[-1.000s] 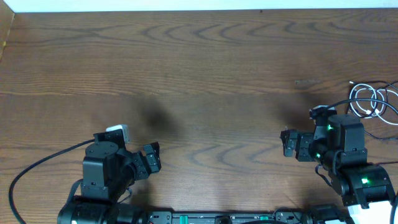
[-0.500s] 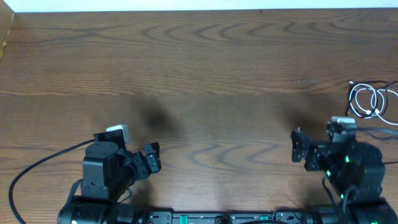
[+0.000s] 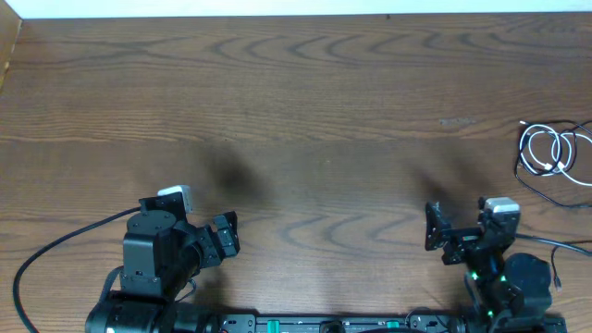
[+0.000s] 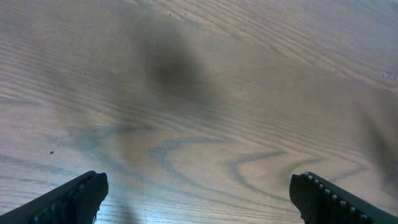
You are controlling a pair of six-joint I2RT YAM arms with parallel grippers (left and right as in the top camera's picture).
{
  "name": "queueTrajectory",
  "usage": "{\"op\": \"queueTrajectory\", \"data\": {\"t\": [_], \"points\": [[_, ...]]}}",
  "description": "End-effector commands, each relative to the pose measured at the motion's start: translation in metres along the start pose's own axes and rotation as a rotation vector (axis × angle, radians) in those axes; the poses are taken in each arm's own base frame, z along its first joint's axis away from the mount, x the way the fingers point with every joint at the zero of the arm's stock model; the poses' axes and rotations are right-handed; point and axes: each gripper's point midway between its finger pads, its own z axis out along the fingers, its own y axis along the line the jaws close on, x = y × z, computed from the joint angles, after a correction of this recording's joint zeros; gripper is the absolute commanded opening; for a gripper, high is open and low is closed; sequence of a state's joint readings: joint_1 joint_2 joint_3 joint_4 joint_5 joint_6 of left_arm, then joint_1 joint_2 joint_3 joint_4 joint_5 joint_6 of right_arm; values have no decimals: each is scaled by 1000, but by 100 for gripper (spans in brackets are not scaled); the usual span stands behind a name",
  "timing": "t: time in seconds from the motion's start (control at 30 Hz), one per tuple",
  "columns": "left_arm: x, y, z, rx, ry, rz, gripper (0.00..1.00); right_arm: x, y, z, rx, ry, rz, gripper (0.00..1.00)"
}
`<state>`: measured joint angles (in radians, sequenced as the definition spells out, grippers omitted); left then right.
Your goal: Untangle cables
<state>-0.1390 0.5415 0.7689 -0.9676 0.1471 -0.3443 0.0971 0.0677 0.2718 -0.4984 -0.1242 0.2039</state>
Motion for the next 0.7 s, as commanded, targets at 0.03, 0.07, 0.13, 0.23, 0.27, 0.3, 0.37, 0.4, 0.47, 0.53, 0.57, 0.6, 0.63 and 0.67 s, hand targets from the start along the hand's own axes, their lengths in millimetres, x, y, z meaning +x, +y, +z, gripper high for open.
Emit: {"op": "queueTrajectory", "data": {"t": [0.03, 0.07, 0.13, 0.23, 0.27, 0.3, 0.37, 0.4, 0.47, 0.53, 0.57, 0.6, 0.63, 0.67], "points": [[-1, 4, 0, -19, -7, -15, 98, -7, 2, 7, -29, -102, -23, 99], [-1, 4, 0, -18, -7, -15, 98, -10, 1, 8, -30, -129, -27, 99], [-1, 4, 0, -18, -7, -15, 98, -16, 0, 12, -30, -183, -33, 99], [-1, 4, 0, -18, -7, -15, 98, -22, 0, 16, -36, -250, -40, 99], [-1, 4, 0, -18, -7, -15, 98, -24, 0, 17, -41, -275, -43, 99], [-1, 4, 0, -18, -7, -15, 98, -24, 0, 18, -45, -295, -46, 99], [-1, 4, 0, -18, -7, -15, 98, -25, 0, 20, -51, -321, -49, 99], [-1, 4, 0, -18, -7, -15, 98, -24, -1, 21, -47, -330, -62, 99], [-1, 4, 0, -19, -7, -15, 98, -26, 0, 20, -42, -341, -105, 99], [-1, 4, 0, -18, -7, -15, 98, -28, 0, 19, -35, -350, -156, 99], [-1, 4, 0, -19, -7, -15, 98, -28, 0, 19, -29, -352, -187, 99], [-1, 4, 0, -18, -7, -15, 98, -27, 0, 20, -24, -348, -213, 99], [-1, 4, 0, -19, -7, -15, 98, -24, -1, 21, -20, -335, -227, 99], [-1, 4, 0, -18, -7, -15, 98, -19, -2, 23, -15, -311, -238, 99]]}}
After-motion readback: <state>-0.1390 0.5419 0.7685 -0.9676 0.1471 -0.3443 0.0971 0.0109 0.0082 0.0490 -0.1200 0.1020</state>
